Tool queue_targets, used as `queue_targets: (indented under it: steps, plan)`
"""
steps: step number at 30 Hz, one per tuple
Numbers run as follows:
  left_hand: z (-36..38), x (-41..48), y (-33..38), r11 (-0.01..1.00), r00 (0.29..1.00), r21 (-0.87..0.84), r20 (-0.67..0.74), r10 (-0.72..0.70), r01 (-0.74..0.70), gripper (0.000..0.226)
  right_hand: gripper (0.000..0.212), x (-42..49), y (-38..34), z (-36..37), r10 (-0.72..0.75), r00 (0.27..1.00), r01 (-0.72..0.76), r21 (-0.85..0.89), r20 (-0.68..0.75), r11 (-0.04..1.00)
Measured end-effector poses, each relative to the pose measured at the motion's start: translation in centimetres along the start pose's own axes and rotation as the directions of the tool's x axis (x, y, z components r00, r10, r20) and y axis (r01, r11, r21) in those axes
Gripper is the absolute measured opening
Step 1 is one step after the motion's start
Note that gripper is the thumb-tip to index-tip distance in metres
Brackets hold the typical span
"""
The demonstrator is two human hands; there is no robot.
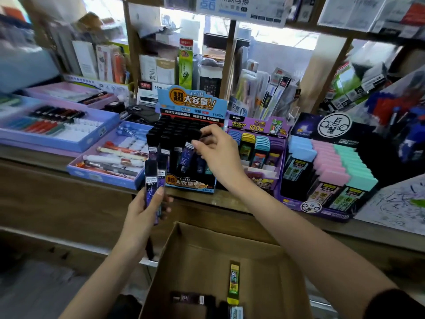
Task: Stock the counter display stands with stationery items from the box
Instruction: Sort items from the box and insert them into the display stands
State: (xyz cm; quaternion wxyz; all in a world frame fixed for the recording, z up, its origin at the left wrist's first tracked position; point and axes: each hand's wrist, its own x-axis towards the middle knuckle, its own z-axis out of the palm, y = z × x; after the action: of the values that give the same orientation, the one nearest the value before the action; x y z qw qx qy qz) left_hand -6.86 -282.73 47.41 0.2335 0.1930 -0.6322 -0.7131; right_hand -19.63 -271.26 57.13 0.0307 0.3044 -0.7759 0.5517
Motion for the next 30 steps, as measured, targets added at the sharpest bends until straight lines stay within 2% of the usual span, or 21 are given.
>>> queue_targets:
  steps: [7,14,20,26,30]
  plan:
    - [-1.5,0.2,0.0,1.000,1.000,-0.017,-0.015,0.005,-0.005,0.026,0.015,1.0,-0.1,2.7,0.003,0.998,0.006,-0.138,0.061,0.990]
    - [-1.4,0.2,0.0,0.999,1.000,-0.040,0.009,0.006,-0.005,0.020,0.016,2.4,-0.6,2.9,0.047,0.998,-0.038,-0.210,0.038,0.977]
    - [-1.3,0.1,0.1,0.999,1.000,-0.046,0.027,0.015,-0.014,0.018,0.016,3.1,-0.7,3.0,-0.001,0.995,0.032,-0.328,0.096,0.944]
    - [-1.6,0.2,0.0,1.000,0.999,-0.023,0.038,0.018,-0.017,0.016,0.017,2.0,0.9,3.9,0.070,0.996,-0.053,-0.255,0.056,0.965]
    - [-1.5,0.1,-0.1,0.999,0.998,-0.018,0.048,0.027,-0.026,0.018,0.025,2.4,0.6,3.8,0.039,0.993,0.013,-0.429,0.110,0.903]
